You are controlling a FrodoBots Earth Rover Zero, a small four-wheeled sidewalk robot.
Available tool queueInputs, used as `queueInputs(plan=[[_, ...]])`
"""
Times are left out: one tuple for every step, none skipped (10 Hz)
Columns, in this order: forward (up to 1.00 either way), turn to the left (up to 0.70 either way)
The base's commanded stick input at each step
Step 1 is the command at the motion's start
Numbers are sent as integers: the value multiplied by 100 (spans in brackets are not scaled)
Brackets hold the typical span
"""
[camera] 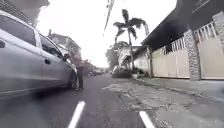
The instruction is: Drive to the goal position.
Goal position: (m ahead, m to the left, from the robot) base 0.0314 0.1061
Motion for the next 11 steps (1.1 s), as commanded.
queueInputs(plan=[[70,0],[70,0],[70,0],[70,0],[70,0],[70,0],[70,0],[70,0],[70,0],[70,0],[70,0]])
